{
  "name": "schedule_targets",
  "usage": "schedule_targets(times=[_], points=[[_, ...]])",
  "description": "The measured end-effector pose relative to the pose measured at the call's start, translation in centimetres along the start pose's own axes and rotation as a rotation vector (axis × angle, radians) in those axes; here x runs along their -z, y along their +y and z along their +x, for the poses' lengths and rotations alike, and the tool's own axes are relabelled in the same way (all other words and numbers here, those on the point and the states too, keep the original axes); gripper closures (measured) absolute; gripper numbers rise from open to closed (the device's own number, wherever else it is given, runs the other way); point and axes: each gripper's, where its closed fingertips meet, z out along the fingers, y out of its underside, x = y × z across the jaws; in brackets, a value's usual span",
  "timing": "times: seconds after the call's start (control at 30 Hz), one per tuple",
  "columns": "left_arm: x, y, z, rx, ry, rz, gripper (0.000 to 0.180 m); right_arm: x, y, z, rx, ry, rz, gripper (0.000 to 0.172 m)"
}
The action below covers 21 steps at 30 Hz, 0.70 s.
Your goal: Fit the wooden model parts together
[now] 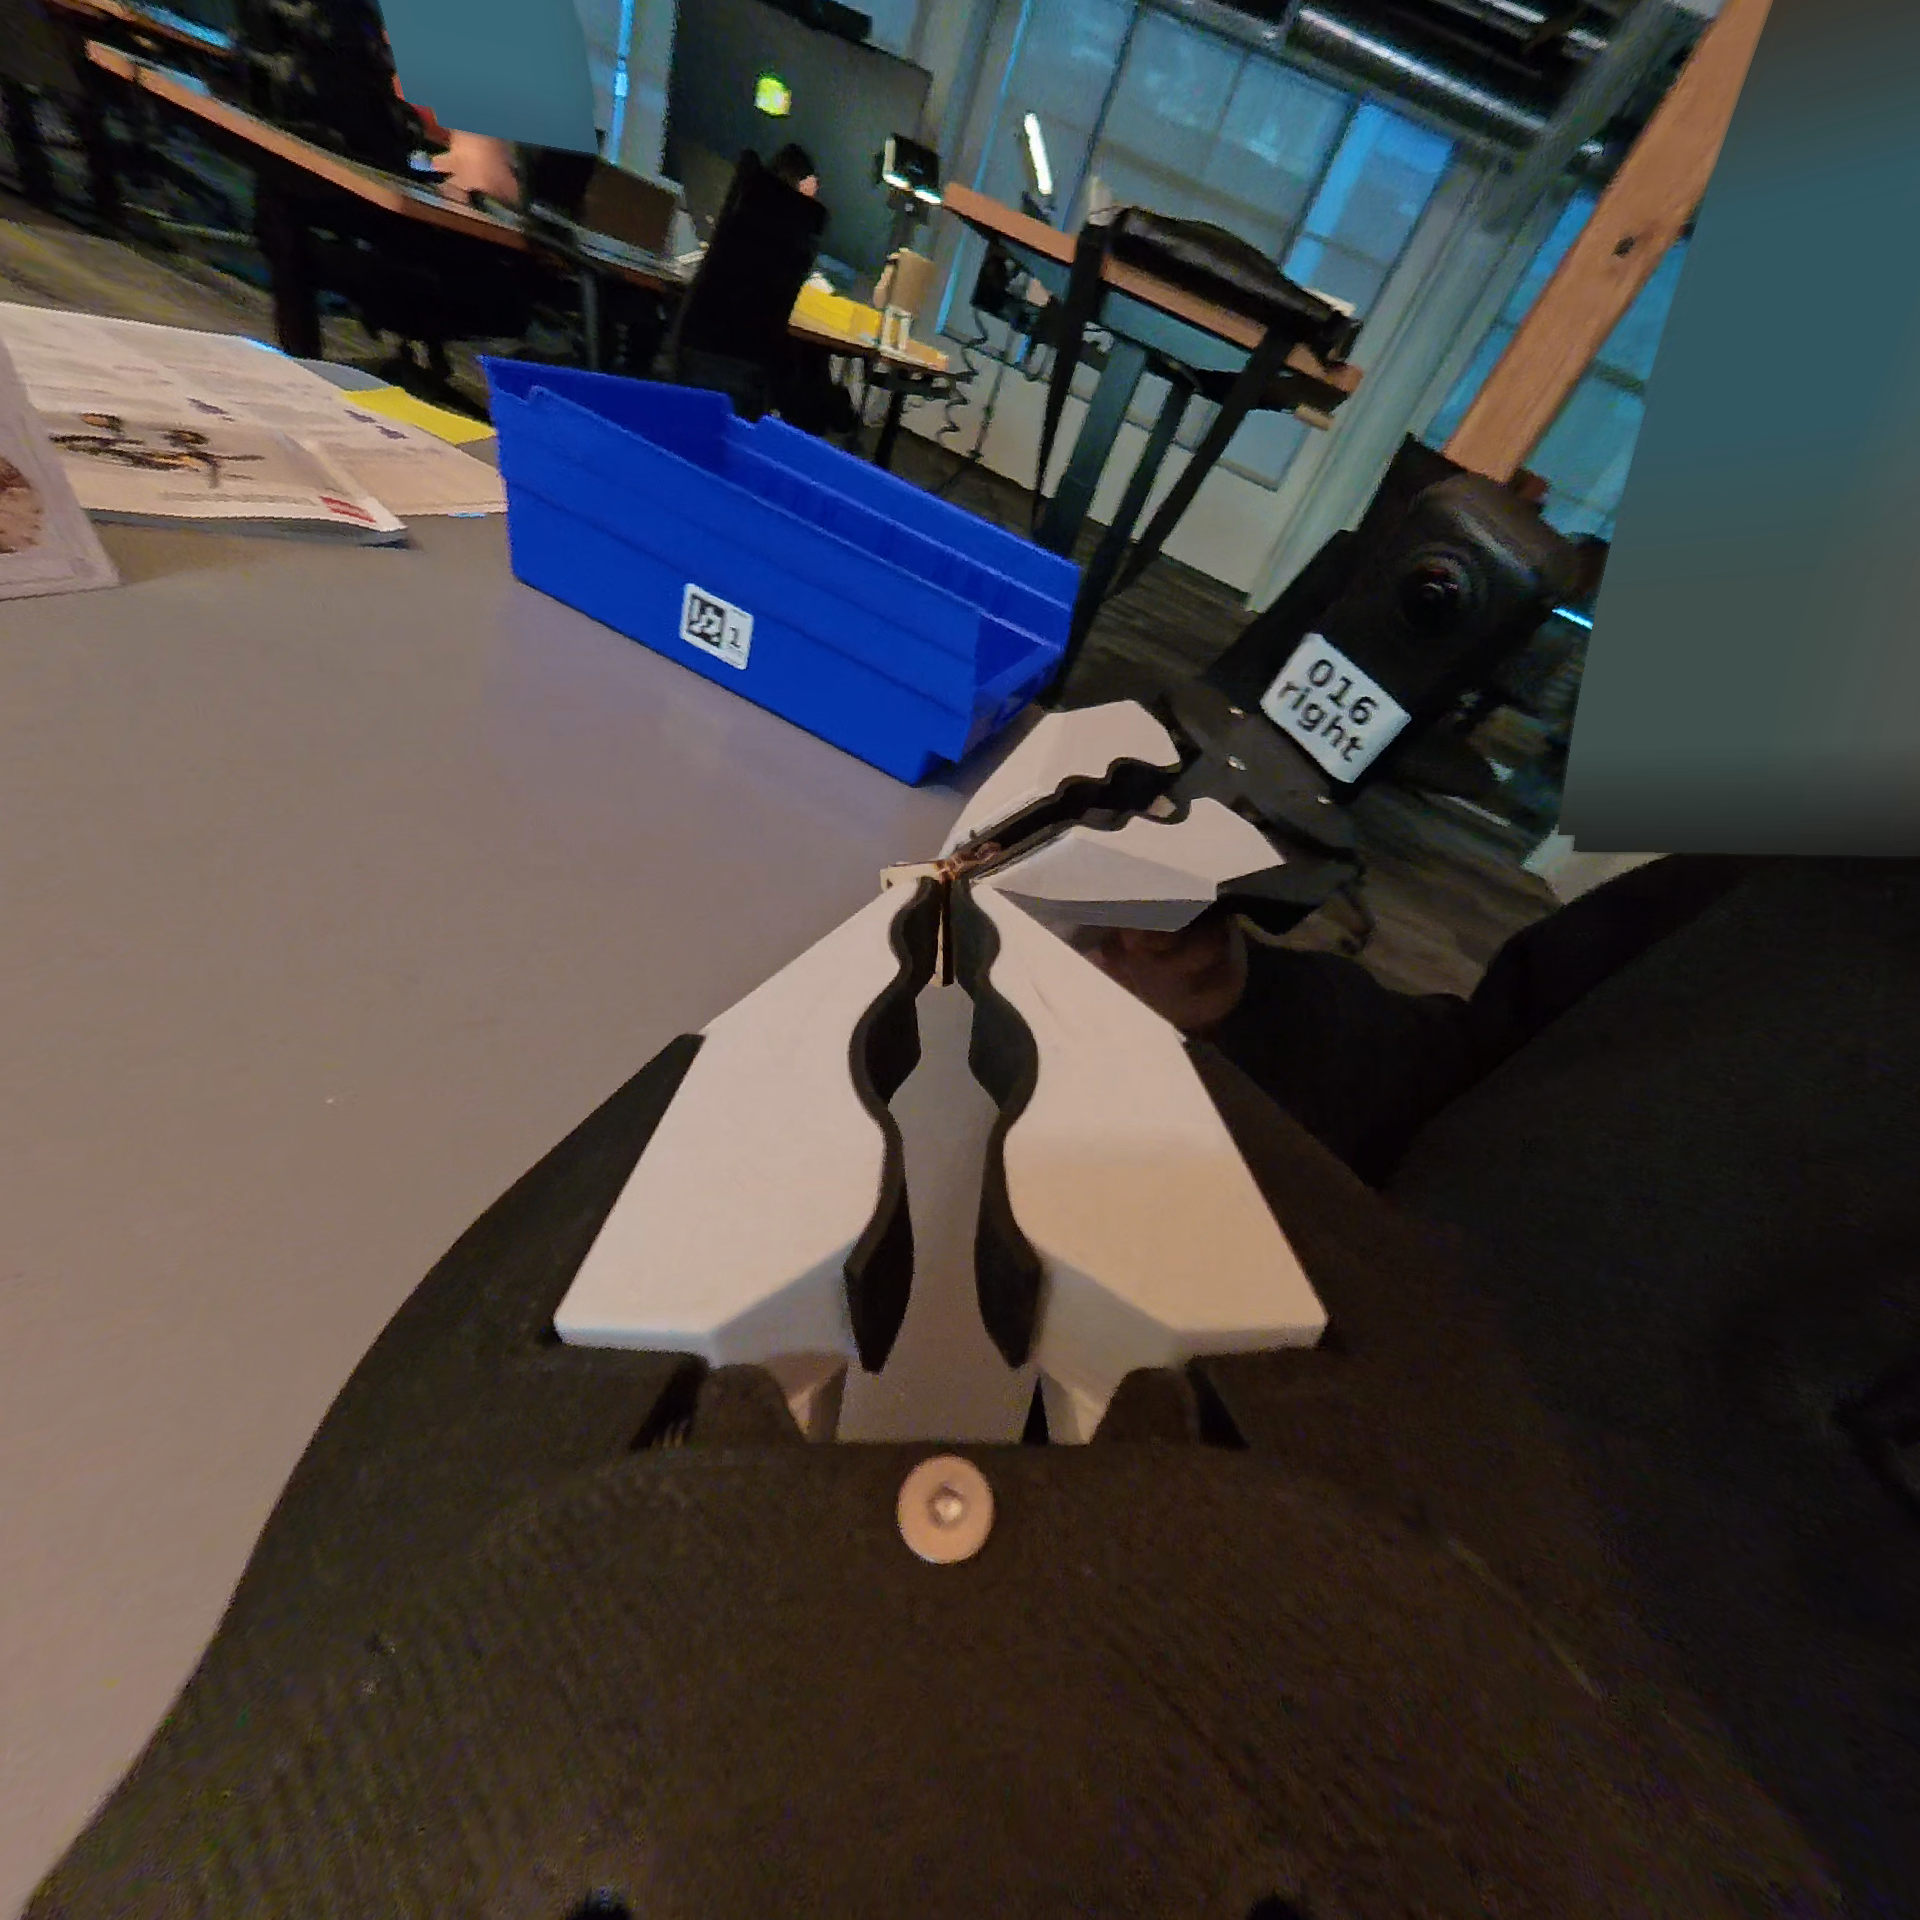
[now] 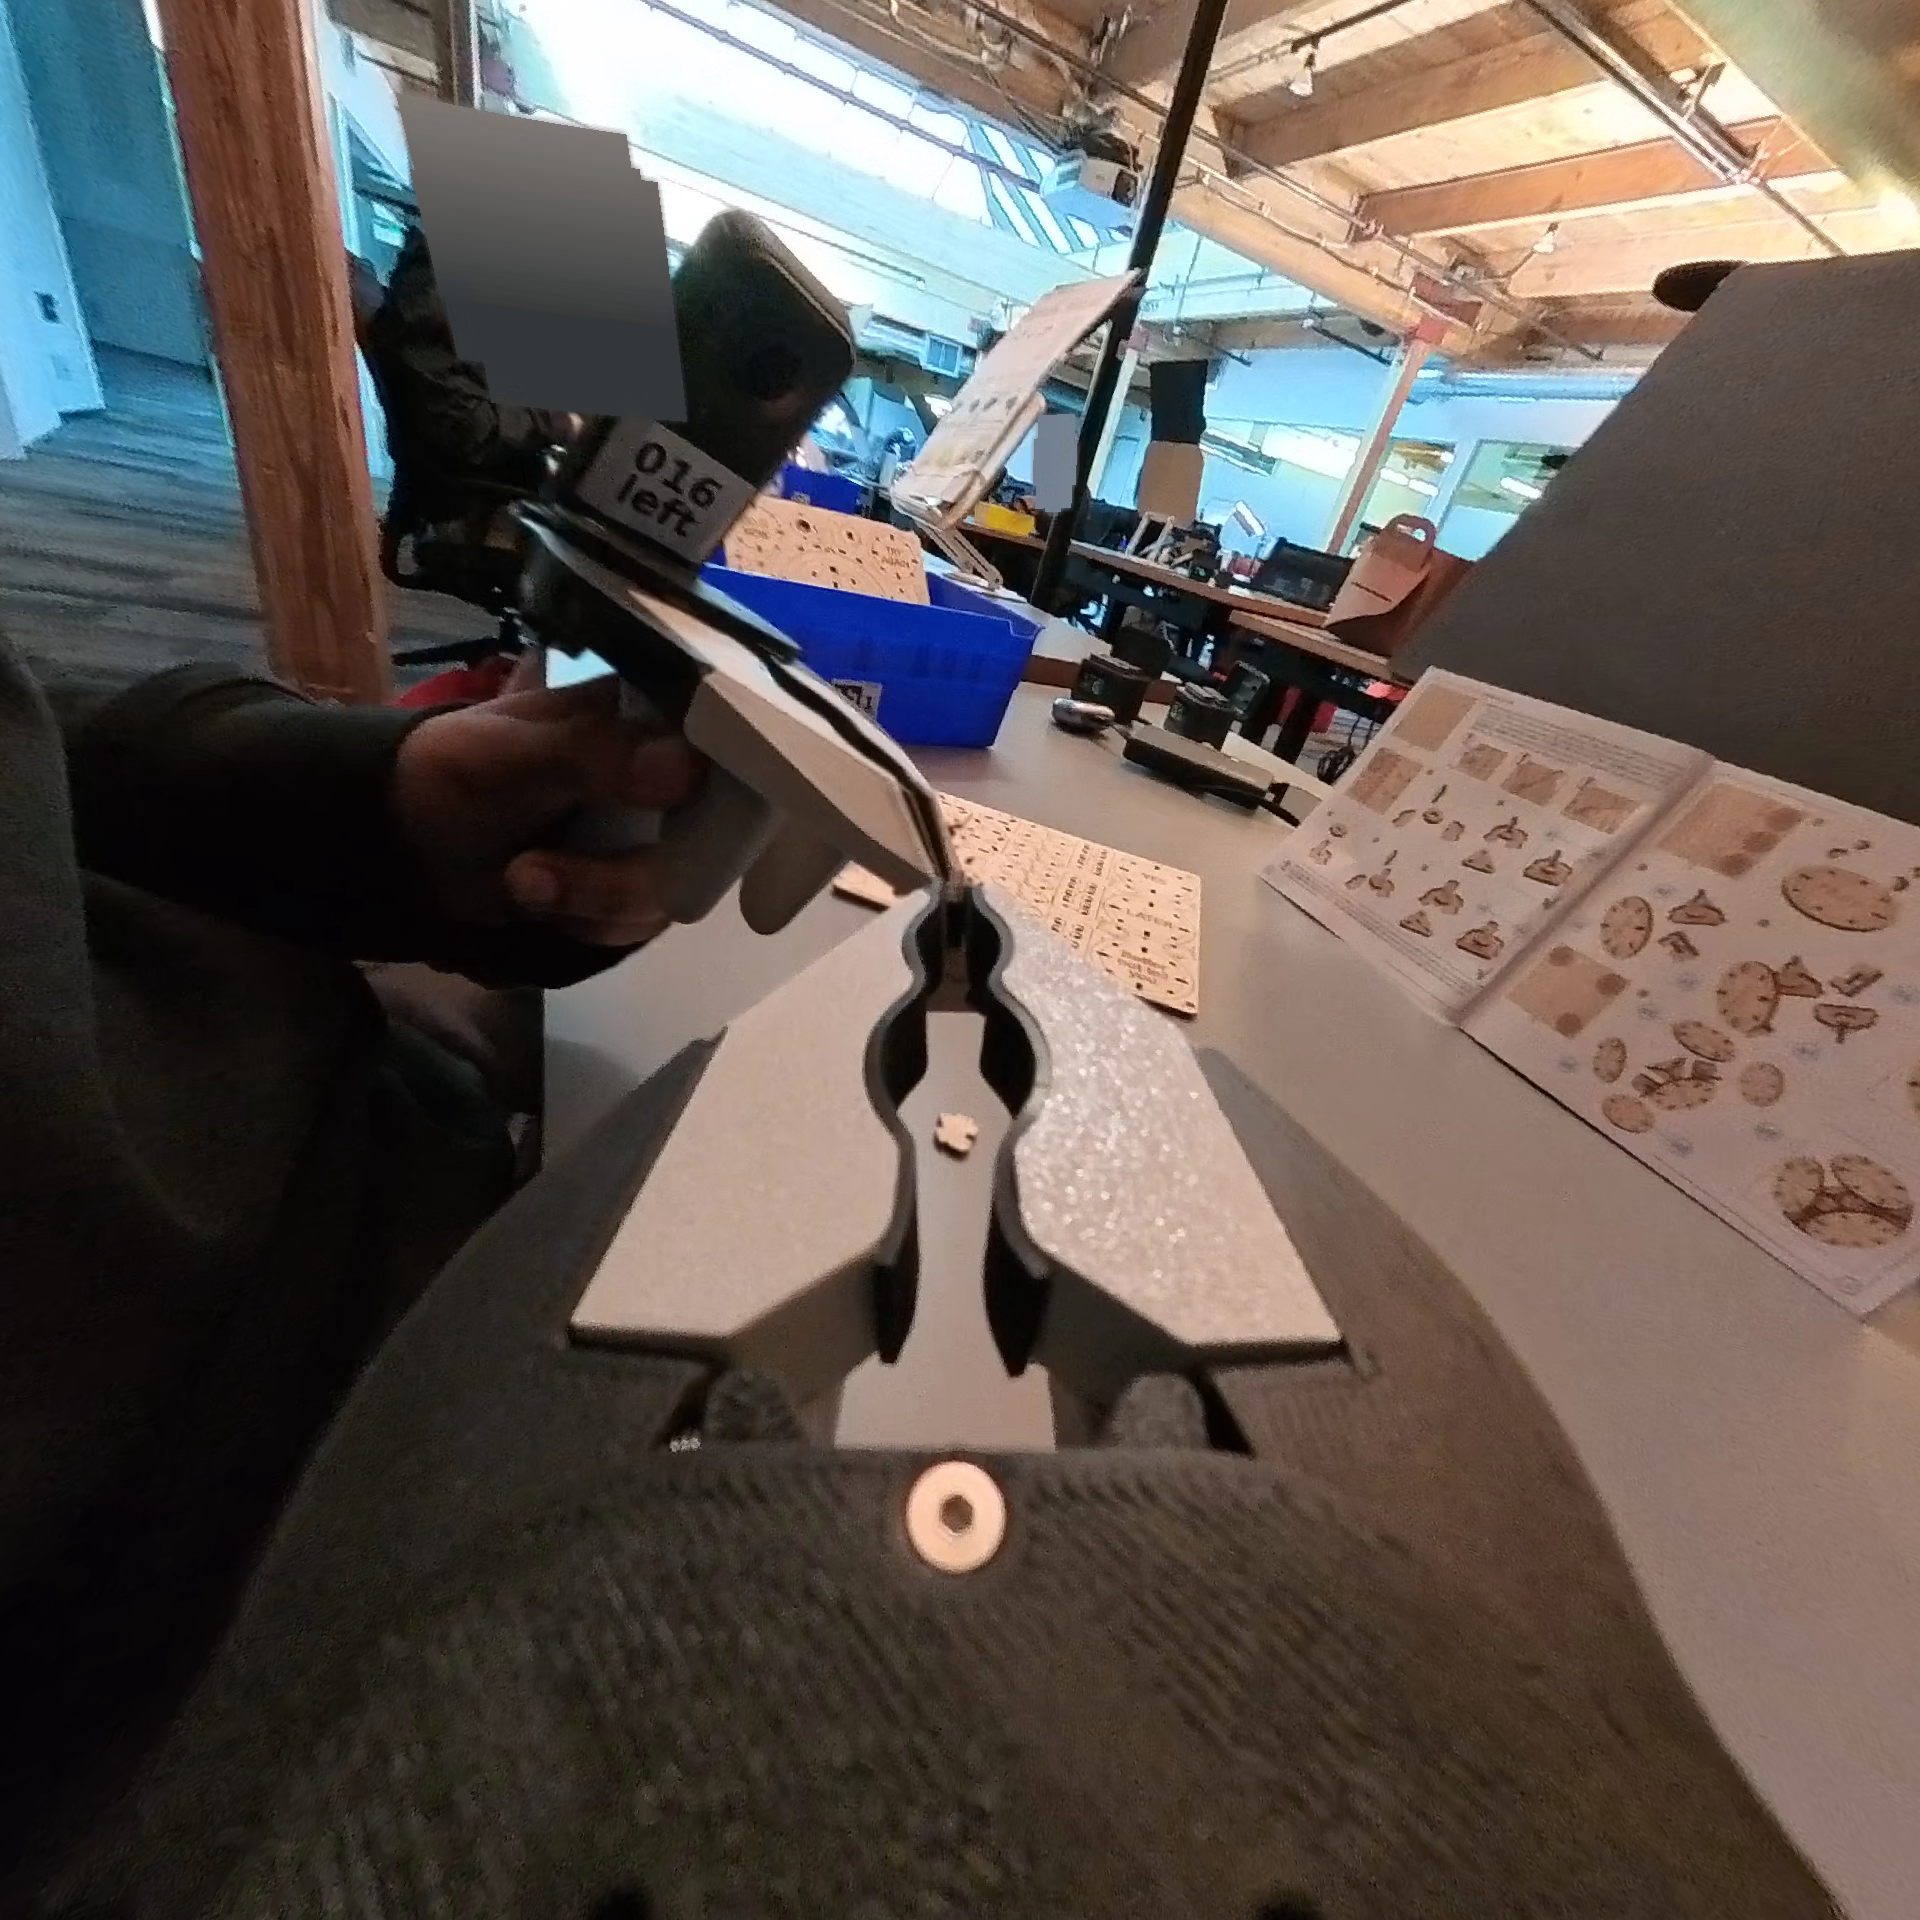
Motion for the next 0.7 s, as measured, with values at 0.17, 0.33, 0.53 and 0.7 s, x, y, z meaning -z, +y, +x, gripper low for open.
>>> schedule_targets(times=[0.17, 0.33, 0.53, 0.7], points=[[-0.6, 0.0, -0.8, 0.025, -0.079, 0.025, 0.18, 0.1, 0.4, 0.8, 0.227, 0.156, -0.082, 0.172], [2.6, -0.5, -7.2, 0.105, -0.342, 0.111, 0.18, 0.3, -2.6, -1.8, 0.234, 0.096, 0.039, 0.172], [1.8, -1.1, -3.0, 0.137, -0.077, 0.096, 0.18, 1.3, -0.7, 3.0, 0.046, 0.179, 0.029, 0.172], [-0.6, -0.6, -0.6, 0.251, 0.097, 0.109, 0.159, 1.1, -1.3, 2.4, 0.013, 0.141, 0.078, 0.172]])
